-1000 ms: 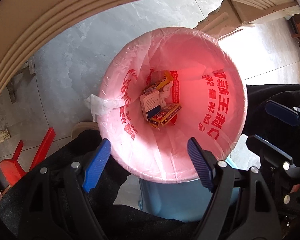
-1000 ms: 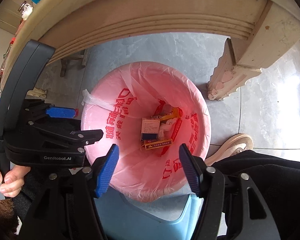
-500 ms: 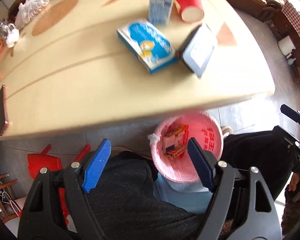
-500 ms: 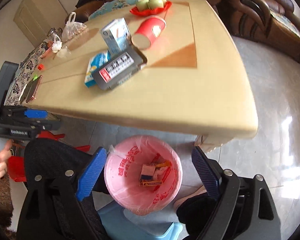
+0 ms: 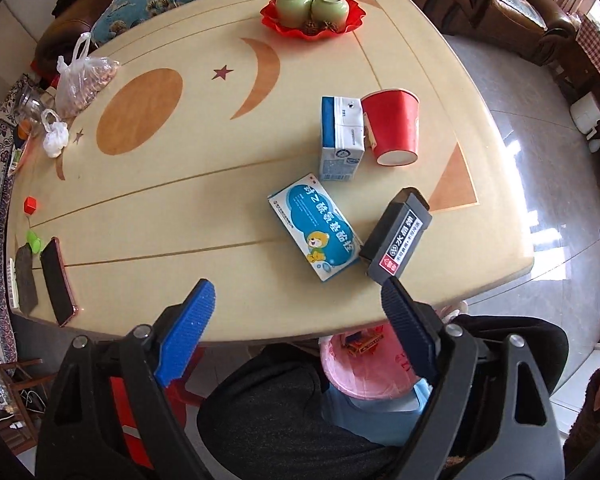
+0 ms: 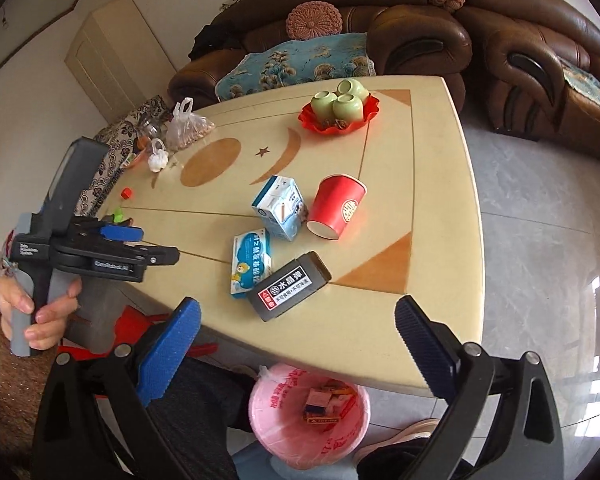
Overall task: Collect trash
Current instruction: 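Reach the right tool to the black box and grasp it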
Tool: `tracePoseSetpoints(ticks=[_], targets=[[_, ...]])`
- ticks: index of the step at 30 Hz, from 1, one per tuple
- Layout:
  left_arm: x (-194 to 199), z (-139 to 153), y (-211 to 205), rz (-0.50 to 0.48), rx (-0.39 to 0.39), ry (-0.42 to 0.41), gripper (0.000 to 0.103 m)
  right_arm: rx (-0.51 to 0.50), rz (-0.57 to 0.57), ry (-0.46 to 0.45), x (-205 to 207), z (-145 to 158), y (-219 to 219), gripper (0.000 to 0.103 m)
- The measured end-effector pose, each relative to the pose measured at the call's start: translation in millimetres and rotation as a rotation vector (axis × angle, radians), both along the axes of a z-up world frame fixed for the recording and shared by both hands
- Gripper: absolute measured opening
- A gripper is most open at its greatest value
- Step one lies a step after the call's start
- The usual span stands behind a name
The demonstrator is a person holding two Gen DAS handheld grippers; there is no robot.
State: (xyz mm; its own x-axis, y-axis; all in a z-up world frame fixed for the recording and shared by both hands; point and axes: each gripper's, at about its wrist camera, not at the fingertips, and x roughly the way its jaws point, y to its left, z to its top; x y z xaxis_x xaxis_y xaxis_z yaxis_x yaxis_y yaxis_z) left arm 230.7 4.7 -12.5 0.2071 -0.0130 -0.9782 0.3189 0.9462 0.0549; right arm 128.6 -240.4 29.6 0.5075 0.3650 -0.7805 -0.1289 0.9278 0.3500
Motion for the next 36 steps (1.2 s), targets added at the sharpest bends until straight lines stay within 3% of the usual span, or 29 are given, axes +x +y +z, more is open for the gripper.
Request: tracePoseSetpoints(ticks=[11, 29, 36], targets=[[26, -7, -15, -0.010, 0.054, 0.017, 0.083, 0.005, -0.006, 0.055, 25, -12, 9, 0.095], [67, -75, -32, 0.002, 0.072, 0.138, 0.083, 0.041, 0.049, 0.241, 61, -92, 59, 0.095], [83, -100, -34, 0.015, 0.081, 0.172, 0.083, 0.065, 0.016, 0.315, 78, -130, 67, 0.095]])
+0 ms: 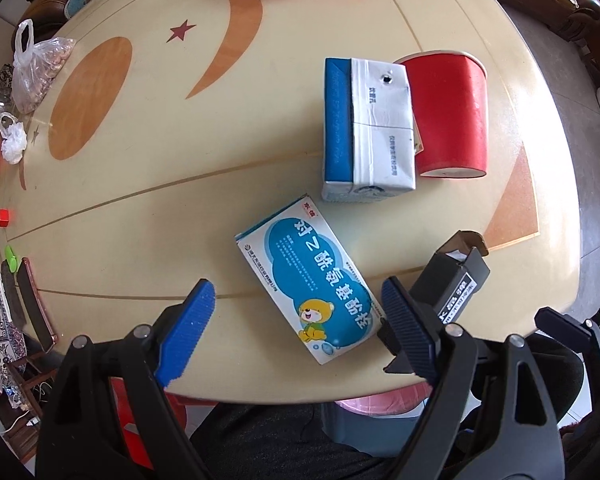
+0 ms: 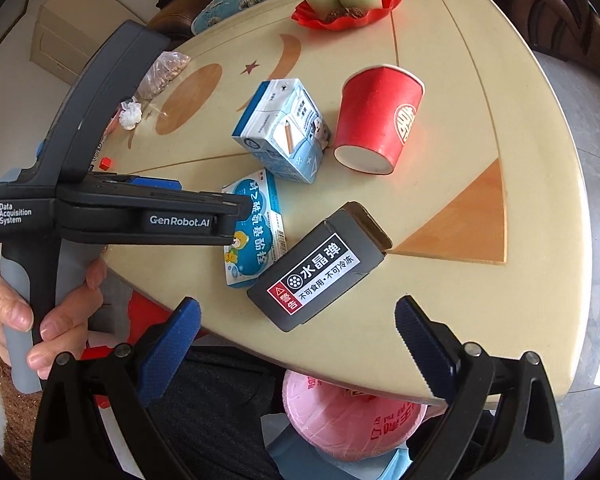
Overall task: Collect trash
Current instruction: 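Reach the right tool to the black box and grasp it, then grasp the blue-and-white medicine box with the left tool while the right tool holds the black box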
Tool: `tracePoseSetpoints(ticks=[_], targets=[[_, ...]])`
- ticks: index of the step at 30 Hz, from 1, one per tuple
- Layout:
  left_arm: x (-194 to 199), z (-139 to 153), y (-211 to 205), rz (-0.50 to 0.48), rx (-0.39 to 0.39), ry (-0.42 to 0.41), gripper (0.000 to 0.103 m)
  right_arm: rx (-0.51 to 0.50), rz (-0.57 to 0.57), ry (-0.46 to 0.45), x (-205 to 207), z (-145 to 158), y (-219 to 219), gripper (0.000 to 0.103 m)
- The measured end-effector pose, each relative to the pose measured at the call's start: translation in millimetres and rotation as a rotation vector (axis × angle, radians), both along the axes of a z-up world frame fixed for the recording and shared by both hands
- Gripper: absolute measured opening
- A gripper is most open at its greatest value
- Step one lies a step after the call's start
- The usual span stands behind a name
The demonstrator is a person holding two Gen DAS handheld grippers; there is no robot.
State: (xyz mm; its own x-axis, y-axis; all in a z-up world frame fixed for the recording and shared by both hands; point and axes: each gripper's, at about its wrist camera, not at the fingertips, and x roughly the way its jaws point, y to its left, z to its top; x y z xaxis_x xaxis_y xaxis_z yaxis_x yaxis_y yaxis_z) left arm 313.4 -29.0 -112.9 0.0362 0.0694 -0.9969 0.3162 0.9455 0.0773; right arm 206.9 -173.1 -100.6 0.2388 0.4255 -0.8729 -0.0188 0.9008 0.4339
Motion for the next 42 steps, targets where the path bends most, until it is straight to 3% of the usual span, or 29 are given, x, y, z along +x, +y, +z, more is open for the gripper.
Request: tracePoseSetpoints(ticks=[18, 22, 26, 29, 34, 37, 42], targets=[[22, -36, 5, 0.040, -0.004, 0.056, 0.083, 0.051, -0.160, 0.086, 25, -59, 4, 0.095], [23, -39, 5, 0.042, -0.008, 0.067, 0.083, 0.023, -0.176, 0.065, 27, -61, 9, 0.096], [23, -43, -2, 0.037, 0.000, 0.076, 0.082, -0.047, -0.162, 0.041, 32, -58, 18, 0.089], [33, -48, -3, 0.030, 0.023, 0.058, 0.077, -0.111, -0.137, 0.007, 35, -55, 22, 0.071], [27, -46, -9, 0.022, 0.030, 0.050, 0.072, -0.193, -0.079, -0.026, 34, -53, 30, 0.058], [25, -44, -9, 0.008, 0.030, 0.043, 0.069, -0.207, -0.052, -0.032, 33, -53, 31, 0.058], [6, -32, -26, -0.018, 0.022, 0.031, 0.047, -0.239, -0.028, -0.055, 28, -49, 29, 0.058]])
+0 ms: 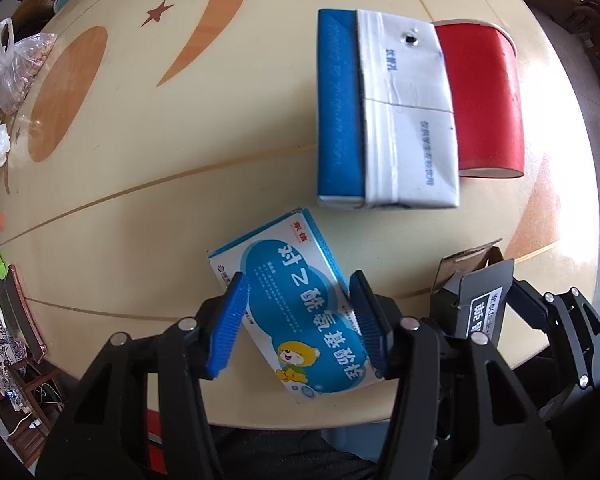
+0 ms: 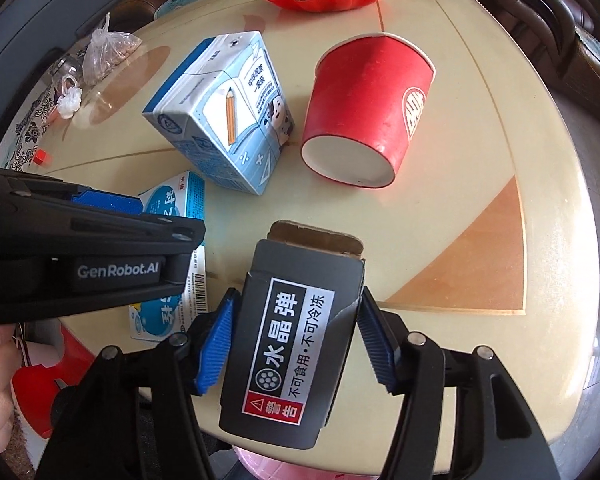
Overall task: Collect trash
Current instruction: 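Grasp the blue-and-white medicine box with the left tool while the right tool holds the black box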
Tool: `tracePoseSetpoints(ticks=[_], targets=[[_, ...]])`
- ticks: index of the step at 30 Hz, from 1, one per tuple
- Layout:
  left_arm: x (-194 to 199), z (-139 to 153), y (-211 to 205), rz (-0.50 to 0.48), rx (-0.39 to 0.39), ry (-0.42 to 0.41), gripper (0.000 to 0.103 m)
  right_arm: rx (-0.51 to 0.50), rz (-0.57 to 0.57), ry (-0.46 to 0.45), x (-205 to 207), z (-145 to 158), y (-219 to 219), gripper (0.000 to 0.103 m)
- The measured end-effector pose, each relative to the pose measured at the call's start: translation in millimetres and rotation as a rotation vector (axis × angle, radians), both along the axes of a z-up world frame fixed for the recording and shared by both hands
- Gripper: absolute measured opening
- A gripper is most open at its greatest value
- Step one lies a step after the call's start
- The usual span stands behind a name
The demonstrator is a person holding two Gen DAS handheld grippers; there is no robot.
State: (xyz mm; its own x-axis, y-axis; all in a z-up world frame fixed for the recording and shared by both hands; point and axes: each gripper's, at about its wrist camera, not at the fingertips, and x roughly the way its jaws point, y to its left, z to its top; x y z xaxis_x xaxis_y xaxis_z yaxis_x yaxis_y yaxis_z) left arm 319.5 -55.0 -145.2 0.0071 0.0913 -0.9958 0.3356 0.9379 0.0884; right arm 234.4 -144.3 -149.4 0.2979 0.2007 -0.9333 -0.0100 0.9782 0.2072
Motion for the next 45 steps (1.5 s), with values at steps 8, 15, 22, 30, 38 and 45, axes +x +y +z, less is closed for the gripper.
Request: tracePoseSetpoints(ticks=[8, 15, 22, 30, 38, 45], targets=[[-1, 1, 3, 0.000, -0.043, 0.073, 0.069, -0.045, 0.014, -0.028, -9, 11, -13, 0.058], [6, -1, 1, -0.014, 0.002, 0.001, 0.070, -0.056, 0.027, -0.050, -10, 17, -12, 0.058], [7, 4, -9, 0.015, 0.028, 0.001, 0.079, -0.041, 0.017, -0.049, -12, 19, -16, 0.058], [-22, 9, -13, 0.036, 0.068, -0.081, 0.073, -0.024, 0.006, -0.057, -16, 21, -25, 0.058], [-34, 29, 22, 0.071, -0.001, -0.090, 0.064, 0.005, -0.013, -0.053, -18, 19, -36, 0.058], [-27, 33, 52, 0.098, -0.159, -0.053, 0.064, 0.004, -0.020, -0.064, -16, 22, -40, 0.058]])
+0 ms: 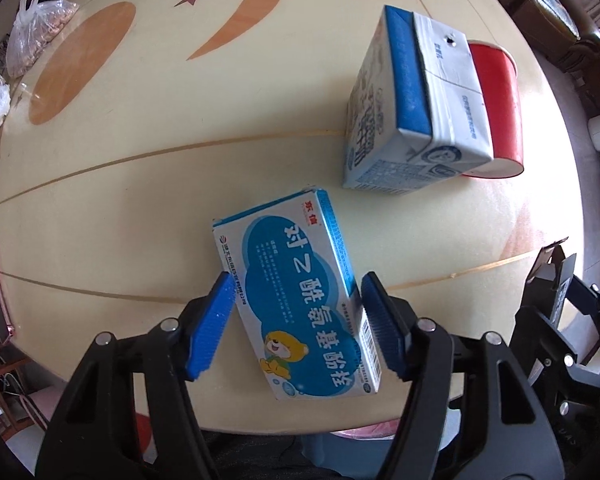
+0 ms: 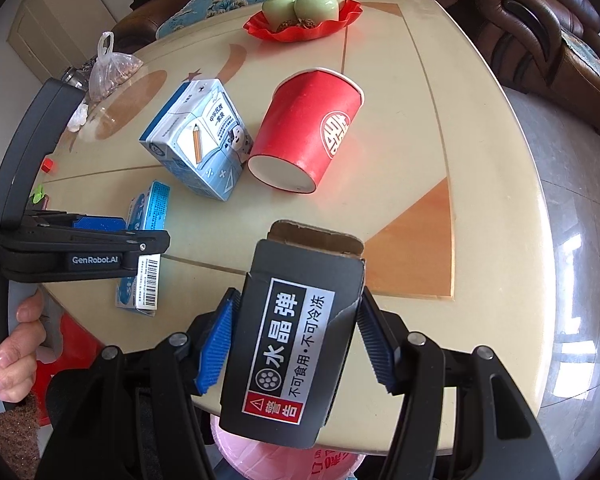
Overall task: Collect trash
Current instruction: 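Grasp the blue-and-white medicine box with the left tool while the right tool holds the black box, then lift the medicine box with the left tool while the right tool lifts the black box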
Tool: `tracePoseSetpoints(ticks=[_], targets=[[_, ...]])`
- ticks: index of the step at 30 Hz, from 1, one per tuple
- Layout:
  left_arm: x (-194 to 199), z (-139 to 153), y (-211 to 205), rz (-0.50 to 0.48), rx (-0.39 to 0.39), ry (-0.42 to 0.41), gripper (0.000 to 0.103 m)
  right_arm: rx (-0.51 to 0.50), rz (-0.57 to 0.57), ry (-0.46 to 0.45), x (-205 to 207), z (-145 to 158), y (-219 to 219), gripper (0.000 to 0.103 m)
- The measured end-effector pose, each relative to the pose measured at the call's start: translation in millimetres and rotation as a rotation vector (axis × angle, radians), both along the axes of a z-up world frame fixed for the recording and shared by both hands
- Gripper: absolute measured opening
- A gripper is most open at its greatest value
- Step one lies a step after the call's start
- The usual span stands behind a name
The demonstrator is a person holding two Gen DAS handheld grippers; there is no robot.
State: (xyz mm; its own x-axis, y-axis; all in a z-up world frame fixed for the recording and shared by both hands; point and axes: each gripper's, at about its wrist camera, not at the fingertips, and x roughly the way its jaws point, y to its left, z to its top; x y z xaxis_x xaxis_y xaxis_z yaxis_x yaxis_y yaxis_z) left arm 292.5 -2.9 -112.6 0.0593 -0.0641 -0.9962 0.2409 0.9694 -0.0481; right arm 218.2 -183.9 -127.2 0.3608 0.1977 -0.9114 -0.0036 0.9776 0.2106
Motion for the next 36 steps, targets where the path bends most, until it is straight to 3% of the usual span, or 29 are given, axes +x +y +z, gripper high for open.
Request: tracePoseSetpoints(ticks=[4, 8, 17, 21, 25, 28, 30, 36], targets=[[3, 2, 21, 0.037, -0.105, 0.042, 0.063, -0.003, 0.002, -0.004, -1, 2, 2, 0.058], [-1, 6, 20, 0.017, -0.102, 0.037, 0.057, -0.002, 0.007, -0.003, -1, 2, 5, 0.058], [-12, 6, 25, 0.007, -0.106, 0.043, 0.055, -0.005, 0.037, -0.011, -4, 8, 13, 0.057], [-2, 4, 29, 0.008, -0.171, 0.064, 0.052, -0.010, 0.048, -0.020, -5, 13, 18, 0.056], [-4, 1, 26, 0.010, -0.147, 0.057, 0.054, -0.030, 0.059, -0.018, -2, 9, 23, 0.056], [-2, -8, 22, 0.013, -0.121, 0.076, 0.064, -0.012, 0.057, 0.025, 3, -4, 25, 0.055], [1, -21, 24, 0.032, -0.083, 0.096, 0.067, -0.041, 0.062, 0.029, 4, -9, 28, 0.055], [-6, -39, -4, -0.040, 0.062, 0.072, 0.071, -0.145, 0.077, 0.015, 11, -12, 36, 0.056]])
